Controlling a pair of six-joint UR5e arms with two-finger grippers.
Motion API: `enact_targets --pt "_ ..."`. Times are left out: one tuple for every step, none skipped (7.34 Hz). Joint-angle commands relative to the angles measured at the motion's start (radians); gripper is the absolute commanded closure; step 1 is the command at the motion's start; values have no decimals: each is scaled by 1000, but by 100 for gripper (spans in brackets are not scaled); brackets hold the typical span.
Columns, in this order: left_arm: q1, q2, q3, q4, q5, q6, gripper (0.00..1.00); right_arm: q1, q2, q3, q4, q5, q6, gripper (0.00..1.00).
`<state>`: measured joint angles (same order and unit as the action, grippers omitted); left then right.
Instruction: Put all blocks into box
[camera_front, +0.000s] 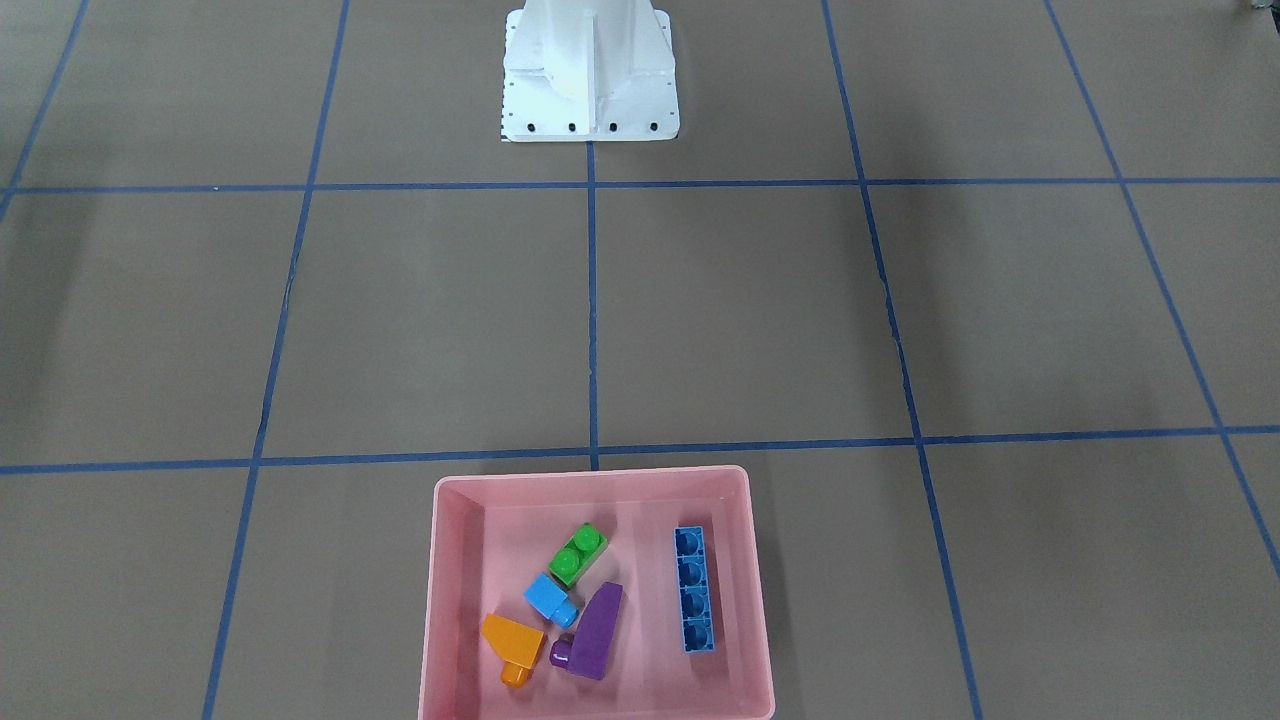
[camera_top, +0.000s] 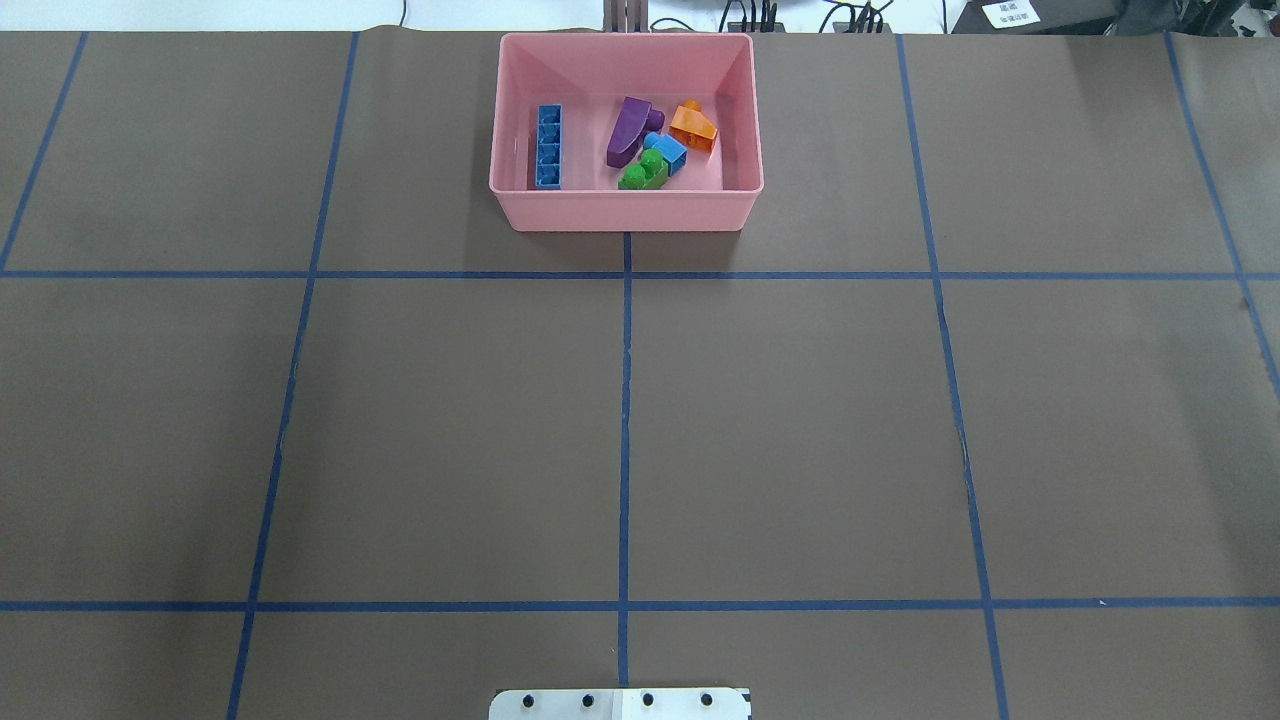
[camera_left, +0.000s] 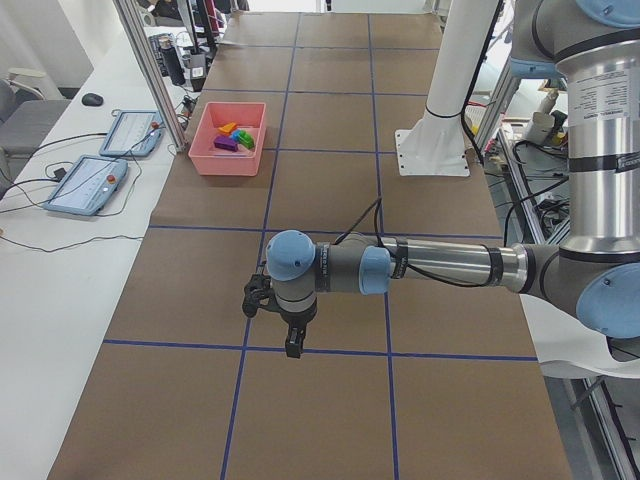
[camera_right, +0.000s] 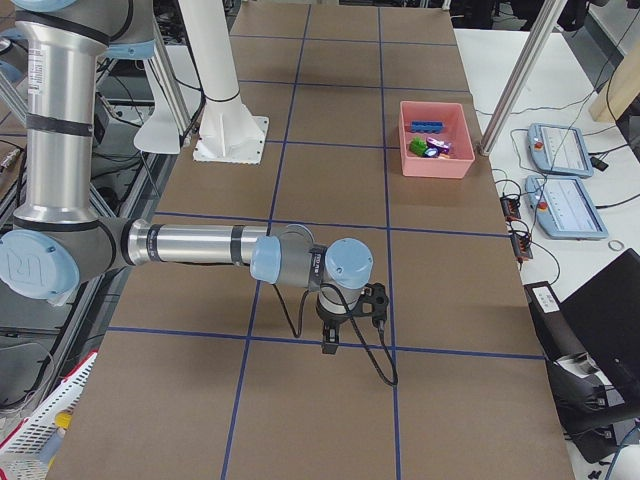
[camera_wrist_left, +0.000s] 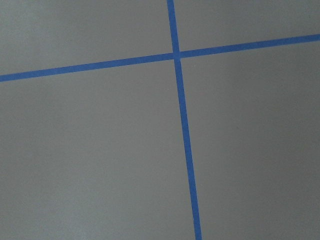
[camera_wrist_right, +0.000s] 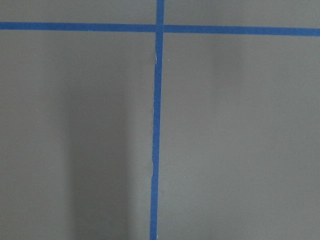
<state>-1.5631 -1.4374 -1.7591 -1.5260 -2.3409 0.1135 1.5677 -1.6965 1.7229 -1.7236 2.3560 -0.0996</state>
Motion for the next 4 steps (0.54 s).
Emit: enact_targets --pt "0 0 -6 0 0 -2 0 0 0 0 -1 0 0 0" --pt "0 0 -7 1 0 -2 0 0 0 0 1 0 -2 0" --pt "0 0 -8 1 0 -2 0 0 0 1 1 0 -2 0" --pt "0 0 -4 0 0 2 0 0 0 1 1 0 -2 0"
